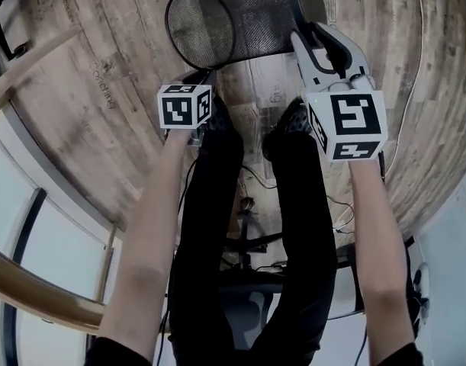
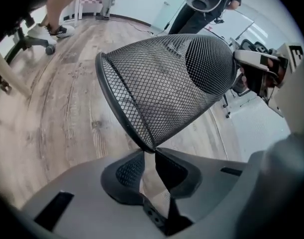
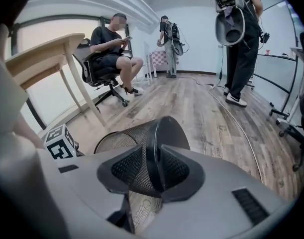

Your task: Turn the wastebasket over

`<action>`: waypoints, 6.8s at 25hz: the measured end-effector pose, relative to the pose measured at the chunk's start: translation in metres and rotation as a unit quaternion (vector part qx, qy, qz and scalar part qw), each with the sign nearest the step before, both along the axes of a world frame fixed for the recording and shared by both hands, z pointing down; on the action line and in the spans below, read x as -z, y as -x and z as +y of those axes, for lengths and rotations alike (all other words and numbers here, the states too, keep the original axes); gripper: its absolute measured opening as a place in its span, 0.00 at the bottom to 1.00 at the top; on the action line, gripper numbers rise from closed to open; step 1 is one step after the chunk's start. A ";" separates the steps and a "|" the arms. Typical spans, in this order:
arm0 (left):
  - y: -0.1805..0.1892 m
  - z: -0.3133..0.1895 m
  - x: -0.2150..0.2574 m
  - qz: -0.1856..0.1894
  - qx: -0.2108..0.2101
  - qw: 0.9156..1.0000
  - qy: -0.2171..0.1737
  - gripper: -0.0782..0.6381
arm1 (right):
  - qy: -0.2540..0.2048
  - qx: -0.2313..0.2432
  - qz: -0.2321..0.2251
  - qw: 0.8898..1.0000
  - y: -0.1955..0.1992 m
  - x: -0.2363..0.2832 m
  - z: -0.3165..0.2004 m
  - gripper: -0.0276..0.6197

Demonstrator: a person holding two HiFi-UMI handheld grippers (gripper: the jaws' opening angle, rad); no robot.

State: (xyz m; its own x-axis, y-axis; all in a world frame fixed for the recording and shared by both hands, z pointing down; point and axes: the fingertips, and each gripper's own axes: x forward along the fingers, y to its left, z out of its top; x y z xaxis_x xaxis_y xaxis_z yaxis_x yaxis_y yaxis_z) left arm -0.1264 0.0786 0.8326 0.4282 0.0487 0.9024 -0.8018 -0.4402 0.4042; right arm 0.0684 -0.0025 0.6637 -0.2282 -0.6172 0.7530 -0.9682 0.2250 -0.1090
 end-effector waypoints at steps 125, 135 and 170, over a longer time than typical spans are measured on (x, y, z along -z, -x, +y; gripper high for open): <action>0.011 -0.064 0.455 -0.008 -0.008 0.938 -0.346 0.56 | -0.045 0.161 -0.054 0.984 0.077 0.355 0.007 0.18; -0.003 -0.070 0.632 0.041 0.103 0.903 -0.415 0.19 | -0.111 0.143 -0.086 0.980 0.056 0.482 0.013 0.13; -0.025 -0.062 0.907 0.209 0.149 0.845 -0.468 0.13 | -0.248 0.233 -0.187 0.921 0.088 0.734 0.002 0.09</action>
State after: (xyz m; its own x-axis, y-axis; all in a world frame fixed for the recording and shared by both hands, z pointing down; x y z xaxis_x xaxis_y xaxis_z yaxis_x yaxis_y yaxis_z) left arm -0.1019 0.0166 -0.0744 0.5867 -0.7698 0.2514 -0.8066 -0.5277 0.2664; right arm -0.0191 -0.0002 -0.0707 -0.7423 -0.6332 0.2191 -0.6689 0.7195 -0.1868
